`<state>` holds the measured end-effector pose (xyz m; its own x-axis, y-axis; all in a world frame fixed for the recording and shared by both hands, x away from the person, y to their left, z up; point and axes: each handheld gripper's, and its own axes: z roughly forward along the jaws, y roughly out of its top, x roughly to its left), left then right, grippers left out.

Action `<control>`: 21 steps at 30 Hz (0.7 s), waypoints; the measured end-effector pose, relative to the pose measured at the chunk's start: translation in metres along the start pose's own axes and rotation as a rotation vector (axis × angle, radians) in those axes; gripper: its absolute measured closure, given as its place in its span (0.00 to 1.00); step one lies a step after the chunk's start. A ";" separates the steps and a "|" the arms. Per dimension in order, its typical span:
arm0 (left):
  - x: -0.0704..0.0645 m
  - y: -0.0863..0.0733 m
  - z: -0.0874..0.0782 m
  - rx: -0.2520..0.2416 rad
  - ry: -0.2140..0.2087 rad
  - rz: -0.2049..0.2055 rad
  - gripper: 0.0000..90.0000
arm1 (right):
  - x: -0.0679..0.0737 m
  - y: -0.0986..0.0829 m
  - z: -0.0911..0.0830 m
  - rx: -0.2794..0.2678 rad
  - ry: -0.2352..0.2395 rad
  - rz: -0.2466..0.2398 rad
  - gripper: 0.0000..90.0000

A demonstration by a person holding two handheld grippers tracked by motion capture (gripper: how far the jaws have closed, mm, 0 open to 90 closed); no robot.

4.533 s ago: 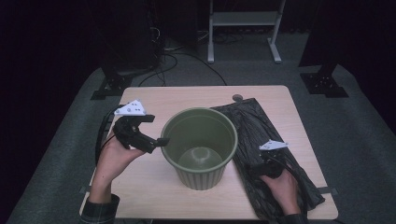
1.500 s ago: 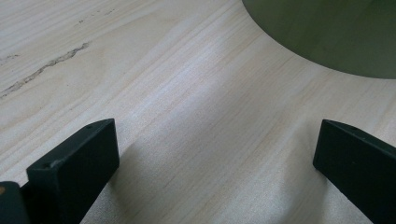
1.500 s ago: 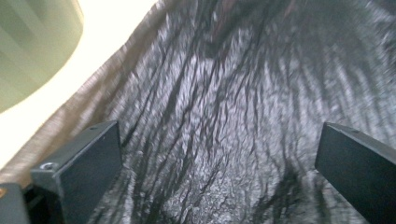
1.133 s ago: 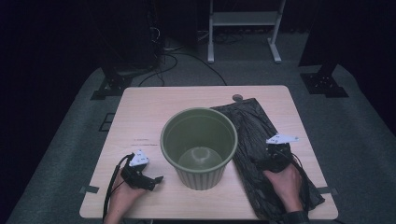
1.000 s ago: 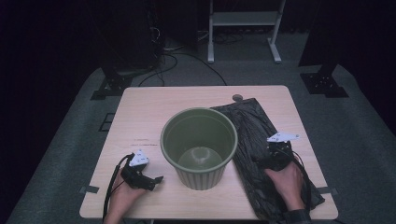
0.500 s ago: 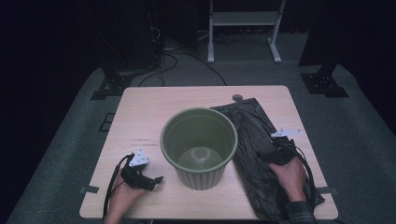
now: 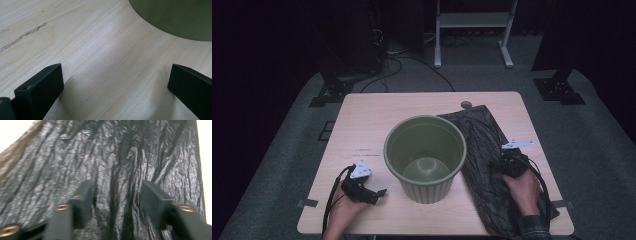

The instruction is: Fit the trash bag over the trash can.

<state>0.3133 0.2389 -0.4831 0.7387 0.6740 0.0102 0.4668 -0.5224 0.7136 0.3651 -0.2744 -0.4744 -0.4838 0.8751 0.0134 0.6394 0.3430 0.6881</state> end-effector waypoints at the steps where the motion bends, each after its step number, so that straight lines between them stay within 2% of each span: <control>1: 0.000 0.000 0.000 0.000 0.000 0.000 0.00 | 0.001 0.000 0.000 -0.008 0.007 -0.004 0.62; 6: 0.000 0.000 0.000 0.000 0.000 0.000 0.00 | 0.005 -0.001 -0.001 -0.014 0.053 -0.023 0.97; 7: 0.000 0.000 0.000 0.000 0.000 0.000 0.00 | 0.005 -0.001 -0.001 -0.015 0.071 -0.024 0.99; 11: 0.000 0.000 0.000 0.000 -0.001 0.000 0.00 | 0.009 -0.002 -0.001 -0.010 0.108 -0.035 1.00; 12: 0.000 0.000 0.000 0.000 0.000 0.000 0.00 | 0.010 -0.002 -0.002 -0.007 0.131 -0.037 1.00; 21: 0.000 0.000 0.000 0.000 0.000 0.000 0.00 | 0.042 -0.005 -0.008 0.022 0.224 -0.099 1.00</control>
<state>0.3131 0.2389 -0.4831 0.7387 0.6739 0.0099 0.4667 -0.5221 0.7139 0.3370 -0.2422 -0.4720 -0.6636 0.7402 0.1083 0.5936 0.4330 0.6783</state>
